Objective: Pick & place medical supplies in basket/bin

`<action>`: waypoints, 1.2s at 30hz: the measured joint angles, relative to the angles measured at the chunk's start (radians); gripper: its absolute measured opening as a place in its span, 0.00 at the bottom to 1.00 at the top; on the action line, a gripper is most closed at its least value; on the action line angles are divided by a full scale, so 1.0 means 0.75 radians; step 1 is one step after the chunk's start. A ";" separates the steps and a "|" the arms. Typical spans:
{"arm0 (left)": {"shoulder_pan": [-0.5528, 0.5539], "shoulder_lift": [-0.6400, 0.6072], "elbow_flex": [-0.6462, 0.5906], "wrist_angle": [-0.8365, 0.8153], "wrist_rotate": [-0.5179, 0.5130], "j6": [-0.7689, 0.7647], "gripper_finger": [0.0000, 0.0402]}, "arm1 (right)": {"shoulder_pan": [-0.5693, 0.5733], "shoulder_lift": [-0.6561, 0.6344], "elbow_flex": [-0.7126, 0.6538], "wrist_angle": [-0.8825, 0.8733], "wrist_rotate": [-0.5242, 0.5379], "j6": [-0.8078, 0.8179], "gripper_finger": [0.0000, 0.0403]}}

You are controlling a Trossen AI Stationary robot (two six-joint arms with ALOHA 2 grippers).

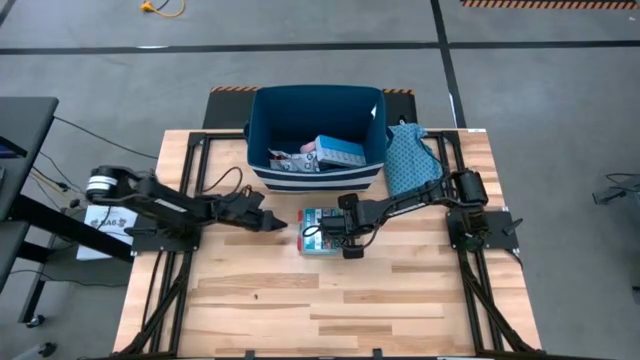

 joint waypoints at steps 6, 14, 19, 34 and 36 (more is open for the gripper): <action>0.030 0.221 0.080 0.120 0.092 0.015 0.66 | 0.000 0.000 0.000 0.001 -0.007 -0.043 0.00; 0.054 0.368 0.169 0.155 0.151 0.015 0.66 | 0.000 0.000 0.000 0.008 -0.025 -0.112 0.00; 0.058 0.380 0.199 0.135 0.156 0.023 0.66 | -0.006 0.000 0.000 0.059 -0.027 -0.155 0.00; 0.059 0.385 0.260 0.059 0.121 0.057 0.66 | -0.007 0.000 -0.003 0.273 -0.099 -0.250 0.00; 0.059 0.385 0.259 0.056 0.115 0.056 0.66 | -0.006 0.000 -0.005 0.306 -0.117 -0.250 0.00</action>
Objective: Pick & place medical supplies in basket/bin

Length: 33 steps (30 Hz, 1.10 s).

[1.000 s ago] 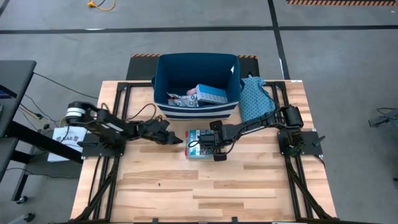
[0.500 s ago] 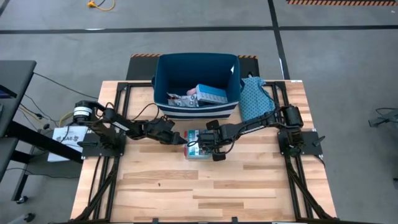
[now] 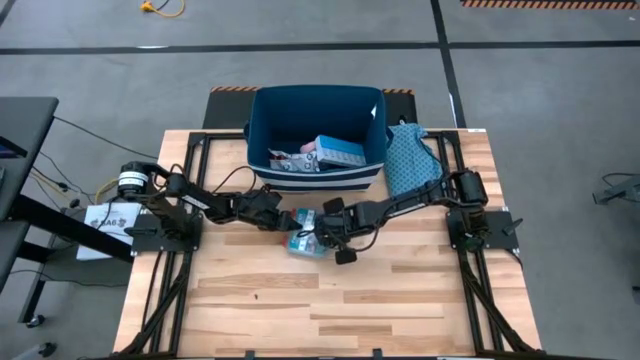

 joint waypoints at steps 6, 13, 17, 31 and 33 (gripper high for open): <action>-0.003 0.003 0.008 0.017 -0.008 -0.011 0.66 | 0.007 0.000 0.000 0.052 -0.032 -0.010 0.00; -0.030 0.006 0.045 -0.027 -0.040 0.009 0.66 | 0.009 0.056 0.016 0.079 -0.057 -0.002 0.00; -0.040 0.006 0.046 -0.029 -0.058 0.015 0.66 | 0.012 0.121 0.071 0.057 -0.071 0.027 0.00; -0.063 0.004 0.046 -0.030 -0.024 -0.016 0.60 | -0.024 0.168 0.139 -0.016 -0.079 0.081 0.00; -0.063 0.004 0.046 -0.031 -0.015 -0.018 0.59 | -0.024 0.168 0.139 -0.016 -0.078 0.083 0.00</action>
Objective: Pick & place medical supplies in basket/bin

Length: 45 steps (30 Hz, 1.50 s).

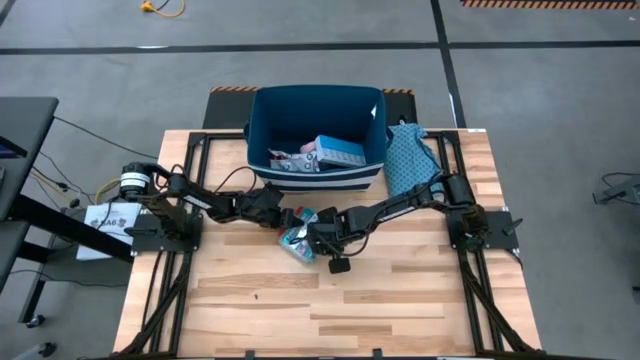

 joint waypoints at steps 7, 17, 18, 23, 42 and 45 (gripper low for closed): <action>0.000 -0.001 0.007 -0.017 0.030 -0.006 0.59 | 0.000 0.000 0.000 -0.001 0.009 0.003 0.00; -0.001 -0.002 0.026 -0.061 0.039 0.003 0.59 | -0.003 0.043 0.015 -0.024 0.000 0.059 0.00; -0.001 -0.002 0.026 -0.062 0.040 0.003 0.59 | -0.002 0.043 0.016 -0.024 0.000 0.059 0.00; -0.001 -0.002 0.026 -0.063 0.042 0.003 0.59 | 0.004 0.057 0.075 -0.093 0.004 0.058 0.00; -0.006 -0.014 0.004 0.003 0.130 0.046 0.34 | 0.037 0.068 0.192 -0.306 0.014 -0.012 0.00; -0.006 -0.014 0.004 0.044 0.145 0.046 0.29 | 0.050 0.067 0.193 -0.334 0.007 -0.022 0.00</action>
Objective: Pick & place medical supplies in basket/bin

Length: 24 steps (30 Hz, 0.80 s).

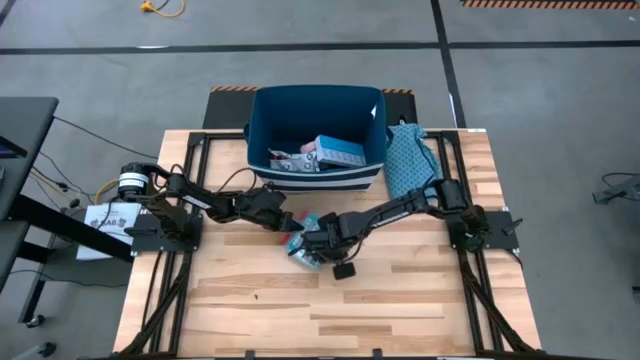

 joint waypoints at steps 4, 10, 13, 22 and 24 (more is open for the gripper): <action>0.000 0.000 0.000 0.059 0.026 0.002 0.28 | 0.020 -0.001 0.001 -0.026 -0.014 0.000 0.00; -0.005 -0.003 0.002 0.345 0.157 0.000 0.21 | 0.053 -0.005 0.001 -0.061 0.032 0.009 0.00; -0.005 -0.002 0.000 0.396 0.207 -0.029 0.11 | 0.057 -0.006 0.001 -0.050 0.033 0.009 0.00; -0.010 -0.005 0.011 0.458 0.243 -0.035 0.02 | 0.060 0.002 0.004 0.030 0.000 0.000 0.00; -0.010 -0.005 0.011 0.450 0.239 -0.034 0.02 | 0.061 0.002 0.004 0.031 0.000 0.001 0.00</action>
